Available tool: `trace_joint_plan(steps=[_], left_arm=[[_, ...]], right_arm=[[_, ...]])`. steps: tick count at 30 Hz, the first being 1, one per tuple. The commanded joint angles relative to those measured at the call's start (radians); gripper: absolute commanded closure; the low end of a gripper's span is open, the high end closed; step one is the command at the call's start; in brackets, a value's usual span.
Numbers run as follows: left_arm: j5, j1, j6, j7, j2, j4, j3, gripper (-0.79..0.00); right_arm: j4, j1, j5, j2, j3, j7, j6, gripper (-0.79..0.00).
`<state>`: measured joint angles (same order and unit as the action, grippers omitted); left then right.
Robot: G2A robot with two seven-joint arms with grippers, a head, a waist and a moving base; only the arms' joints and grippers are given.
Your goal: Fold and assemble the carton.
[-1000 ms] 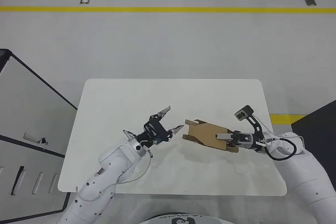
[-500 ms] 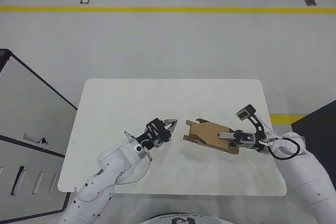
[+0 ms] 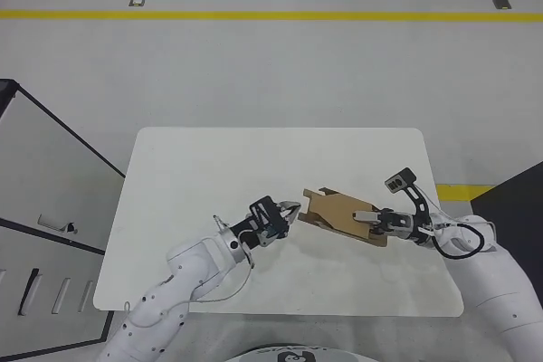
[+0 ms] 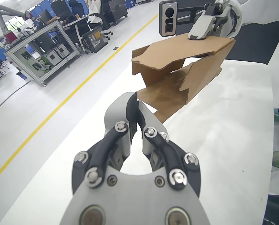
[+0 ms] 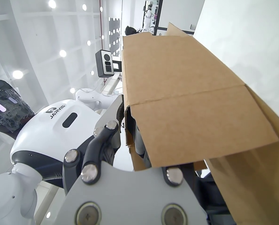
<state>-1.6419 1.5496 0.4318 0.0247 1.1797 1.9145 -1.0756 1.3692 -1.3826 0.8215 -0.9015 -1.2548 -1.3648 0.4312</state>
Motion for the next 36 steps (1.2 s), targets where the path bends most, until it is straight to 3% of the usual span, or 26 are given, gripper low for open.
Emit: trace_joint_plan(steps=[1,31,36], left_arm=[[0.001,0.0,0.006,-0.002,-0.001,0.005,0.004,0.0],[-0.002,-0.076,0.08,-0.009,0.001,-0.051,0.081,0.0],[0.002,-0.088,0.032,-0.02,0.004,-0.066,0.078,0.0]], right_arm=[[0.003,-0.002,-0.004,-0.001,-0.003,0.003,-0.003,0.0],[-0.089,0.054,0.007,-0.026,0.01,-0.009,-0.07,0.0],[-0.099,0.064,0.009,-0.03,0.014,-0.024,-0.079,0.0]])
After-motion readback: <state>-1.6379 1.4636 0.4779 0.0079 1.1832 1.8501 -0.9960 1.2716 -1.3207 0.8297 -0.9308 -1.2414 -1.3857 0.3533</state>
